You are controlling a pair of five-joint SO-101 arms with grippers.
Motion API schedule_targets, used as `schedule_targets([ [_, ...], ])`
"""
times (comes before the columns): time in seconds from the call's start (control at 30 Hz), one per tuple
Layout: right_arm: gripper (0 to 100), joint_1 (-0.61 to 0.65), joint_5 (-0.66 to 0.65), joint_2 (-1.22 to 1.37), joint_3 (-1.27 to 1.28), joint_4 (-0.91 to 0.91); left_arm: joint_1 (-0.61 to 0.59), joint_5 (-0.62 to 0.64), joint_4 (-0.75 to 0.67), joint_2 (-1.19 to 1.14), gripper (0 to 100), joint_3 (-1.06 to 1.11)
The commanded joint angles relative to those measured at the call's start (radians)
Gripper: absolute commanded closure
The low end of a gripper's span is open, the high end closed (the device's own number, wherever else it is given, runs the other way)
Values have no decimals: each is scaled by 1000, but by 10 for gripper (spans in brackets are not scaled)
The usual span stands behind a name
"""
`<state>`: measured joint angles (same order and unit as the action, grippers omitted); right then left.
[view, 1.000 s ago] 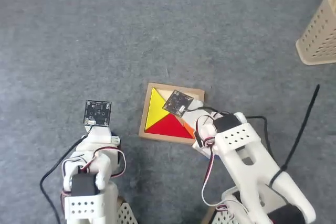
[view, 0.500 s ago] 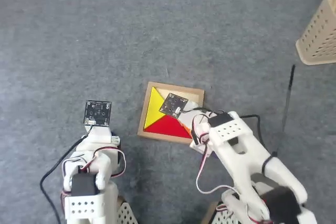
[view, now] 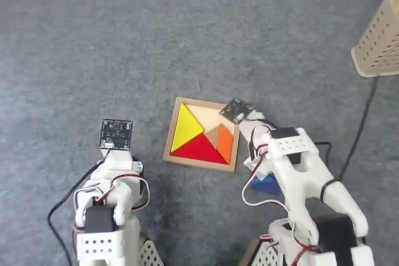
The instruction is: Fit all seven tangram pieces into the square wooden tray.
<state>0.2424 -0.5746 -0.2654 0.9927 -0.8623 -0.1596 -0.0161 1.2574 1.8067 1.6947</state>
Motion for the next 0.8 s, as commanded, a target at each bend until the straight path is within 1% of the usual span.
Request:
schedule_targets([
  [0.0, 815, -41, 107, -1, -80, 1, 3, -3, 6, 18, 983, -10],
  [0.1, 815, -62, 180, -1, -117, -5, 3, -3, 6, 18, 983, -10],
  [0.17, 815, -76, 204, -2, -157, -36, 3, -3, 6, 18, 983, -10],
  [0.33, 815, -74, 213, -2, -333, -191, 3, -3, 6, 18, 983, -10],
  [0.43, 815, -38, 215, 1, -446, -268, 3, -3, 6, 18, 983, -10],
  [0.57, 815, 47, 215, 8, -552, -354, 3, -3, 6, 18, 983, -10],
  [0.67, 815, 87, 215, 8, -562, -375, 3, -3, 6, 18, 983, -10],
  [0.77, 815, 88, 215, 8, -543, -364, 3, -3, 6, 18, 983, -10],
])
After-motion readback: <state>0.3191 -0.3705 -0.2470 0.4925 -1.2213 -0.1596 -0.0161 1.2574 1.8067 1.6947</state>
